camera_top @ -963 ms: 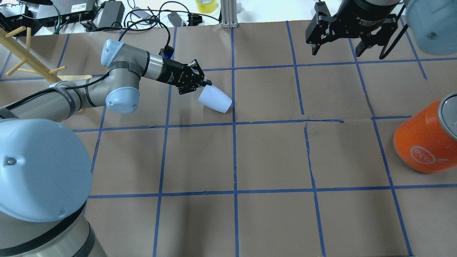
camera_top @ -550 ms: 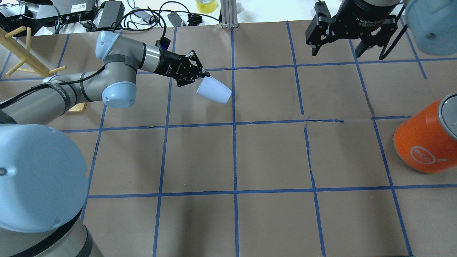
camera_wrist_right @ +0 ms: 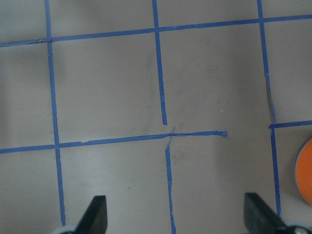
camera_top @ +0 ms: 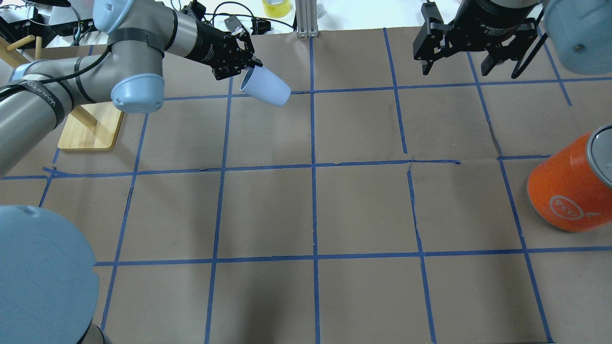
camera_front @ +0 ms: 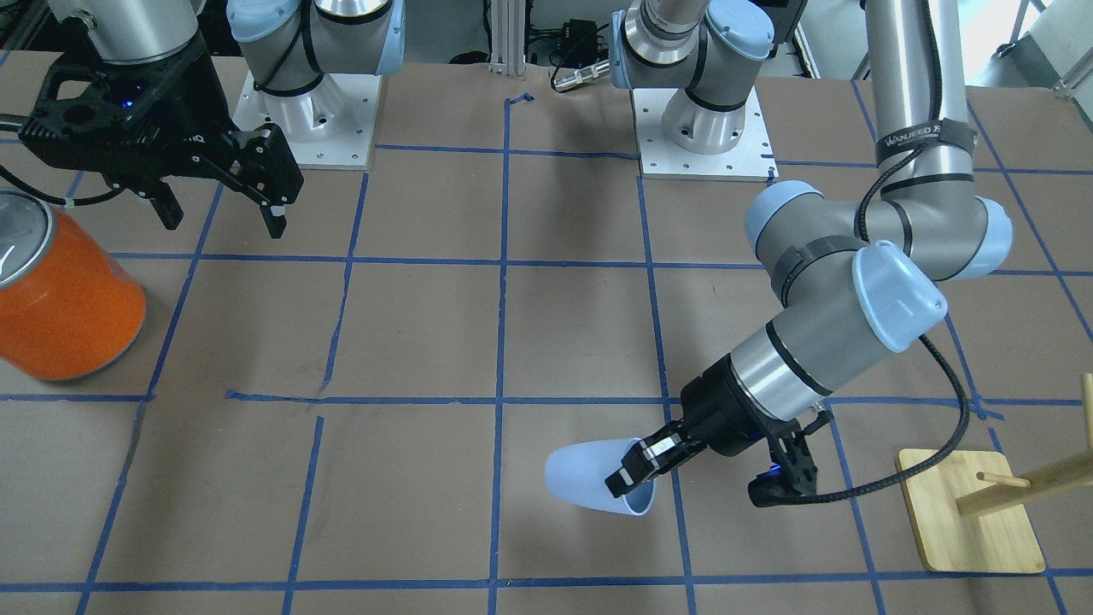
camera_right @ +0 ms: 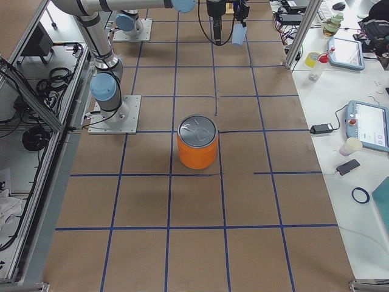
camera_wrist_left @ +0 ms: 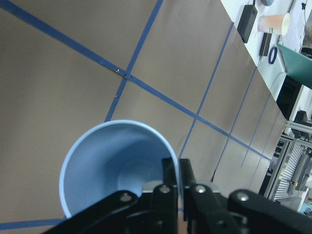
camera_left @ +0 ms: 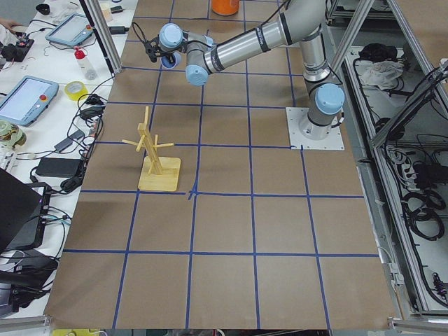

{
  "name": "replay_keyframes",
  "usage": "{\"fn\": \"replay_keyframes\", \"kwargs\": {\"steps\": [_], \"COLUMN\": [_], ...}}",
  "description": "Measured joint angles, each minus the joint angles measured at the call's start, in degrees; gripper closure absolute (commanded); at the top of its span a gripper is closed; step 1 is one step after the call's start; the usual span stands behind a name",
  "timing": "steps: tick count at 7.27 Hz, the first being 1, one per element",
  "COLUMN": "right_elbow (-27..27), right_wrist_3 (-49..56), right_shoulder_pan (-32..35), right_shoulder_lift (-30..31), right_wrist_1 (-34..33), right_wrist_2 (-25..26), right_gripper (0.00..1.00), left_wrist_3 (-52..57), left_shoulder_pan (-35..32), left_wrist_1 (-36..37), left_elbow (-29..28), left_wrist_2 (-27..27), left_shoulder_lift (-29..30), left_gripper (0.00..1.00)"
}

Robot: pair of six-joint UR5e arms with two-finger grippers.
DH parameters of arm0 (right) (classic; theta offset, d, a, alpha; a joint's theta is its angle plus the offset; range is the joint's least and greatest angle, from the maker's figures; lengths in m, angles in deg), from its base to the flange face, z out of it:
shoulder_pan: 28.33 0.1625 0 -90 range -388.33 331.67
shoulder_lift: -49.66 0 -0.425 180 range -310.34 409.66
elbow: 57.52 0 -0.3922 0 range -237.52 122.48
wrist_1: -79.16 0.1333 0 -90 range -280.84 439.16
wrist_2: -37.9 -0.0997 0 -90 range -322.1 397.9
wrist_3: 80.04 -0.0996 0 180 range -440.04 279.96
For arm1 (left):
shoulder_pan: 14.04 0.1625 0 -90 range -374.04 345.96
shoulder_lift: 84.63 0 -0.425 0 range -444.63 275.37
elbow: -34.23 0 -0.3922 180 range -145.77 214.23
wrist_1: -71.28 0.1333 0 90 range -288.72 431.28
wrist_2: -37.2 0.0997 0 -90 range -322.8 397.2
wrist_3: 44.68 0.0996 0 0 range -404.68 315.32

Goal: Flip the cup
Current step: 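Lift the cup with the left gripper and rotate it upright, then lower the upright cup onto the table and open the left gripper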

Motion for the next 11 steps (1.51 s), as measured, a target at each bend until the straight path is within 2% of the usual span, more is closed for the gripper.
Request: {"fn": "replay_keyframes", "kwargs": {"steps": [2, 4, 5, 7, 8, 11], "right_elbow": [0.05, 0.01, -0.02, -0.02, -0.02, -0.03], "right_wrist_3": [0.12, 0.13, 0.11, 0.14, 0.15, 0.15], "right_shoulder_pan": [0.01, 0.03, 0.02, 0.00, 0.00, 0.00], "right_shoulder_lift": [-0.17, -0.21, -0.20, -0.22, -0.23, -0.23], "right_wrist_1": [0.00, 0.00, 0.00, 0.02, 0.04, 0.06], "right_wrist_2": [0.05, -0.09, -0.09, 0.04, 0.06, 0.14], "right_gripper": [0.00, 0.00, 0.00, 0.00, 0.00, 0.00], "left_wrist_3": [14.09, 30.50, 34.20, 36.32, 36.52, 36.13], "left_shoulder_pan": [2.23, 3.10, 3.19, 3.23, 3.23, 3.12], "left_wrist_1": [-6.43, -9.39, -9.34, -5.88, -4.71, -4.05], "left_elbow": [-1.58, -2.50, -2.30, -1.42, -1.25, -1.16], "left_wrist_2": [13.23, 25.85, 29.52, 31.74, 32.00, 32.20], "left_shoulder_lift": [-0.70, 0.72, 1.51, 2.96, 3.33, 2.93], "left_gripper": [1.00, 1.00, 1.00, 1.00, 0.92, 0.06]}}
